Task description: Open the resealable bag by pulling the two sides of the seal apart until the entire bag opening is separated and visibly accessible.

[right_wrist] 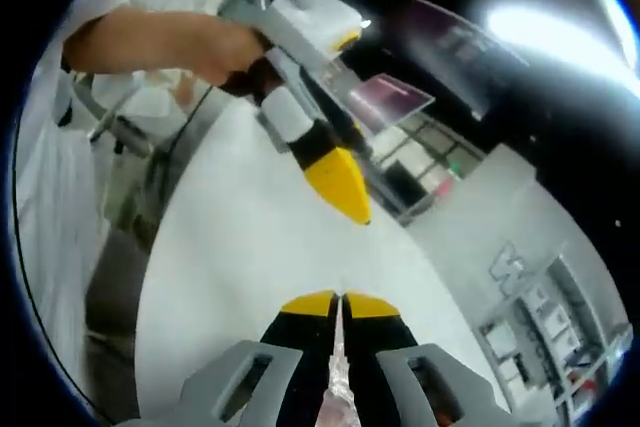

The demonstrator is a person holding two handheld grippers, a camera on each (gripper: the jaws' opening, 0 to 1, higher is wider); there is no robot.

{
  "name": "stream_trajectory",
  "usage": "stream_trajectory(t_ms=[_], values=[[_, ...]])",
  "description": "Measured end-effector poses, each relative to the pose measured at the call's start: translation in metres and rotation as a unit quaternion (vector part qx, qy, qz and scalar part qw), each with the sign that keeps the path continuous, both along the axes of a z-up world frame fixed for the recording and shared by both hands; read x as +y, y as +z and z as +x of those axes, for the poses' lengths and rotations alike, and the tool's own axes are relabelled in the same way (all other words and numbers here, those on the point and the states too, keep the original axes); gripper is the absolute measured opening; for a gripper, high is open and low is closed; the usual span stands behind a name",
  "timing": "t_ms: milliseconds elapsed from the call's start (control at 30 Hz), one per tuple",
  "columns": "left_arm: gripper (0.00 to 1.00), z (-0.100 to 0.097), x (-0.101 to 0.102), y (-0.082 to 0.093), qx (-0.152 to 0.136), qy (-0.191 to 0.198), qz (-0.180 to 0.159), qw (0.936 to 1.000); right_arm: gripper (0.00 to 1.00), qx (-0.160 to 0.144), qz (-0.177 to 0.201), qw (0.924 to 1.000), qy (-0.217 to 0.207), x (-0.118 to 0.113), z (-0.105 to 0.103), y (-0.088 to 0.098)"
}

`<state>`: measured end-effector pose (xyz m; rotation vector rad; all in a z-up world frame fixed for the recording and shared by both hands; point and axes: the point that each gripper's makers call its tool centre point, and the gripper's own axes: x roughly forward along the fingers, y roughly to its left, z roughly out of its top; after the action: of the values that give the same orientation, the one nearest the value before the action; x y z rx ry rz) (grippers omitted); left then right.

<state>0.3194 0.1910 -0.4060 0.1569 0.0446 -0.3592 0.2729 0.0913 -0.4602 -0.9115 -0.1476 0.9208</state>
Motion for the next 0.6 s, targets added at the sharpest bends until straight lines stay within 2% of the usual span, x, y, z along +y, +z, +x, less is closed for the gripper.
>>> stream_trajectory(t_ms=[267, 600], values=[[0.95, -0.001, 0.002, 0.003, -0.003, 0.0, 0.0, 1.0, 0.04, 0.005, -0.008, 0.9997, -0.021, 0.003, 0.006, -0.003], [0.92, -0.005, -0.001, 0.009, -0.008, -0.013, 0.009, 0.9998, 0.0, 0.034, -0.001, 0.9986, -0.041, 0.008, 0.012, -0.01]])
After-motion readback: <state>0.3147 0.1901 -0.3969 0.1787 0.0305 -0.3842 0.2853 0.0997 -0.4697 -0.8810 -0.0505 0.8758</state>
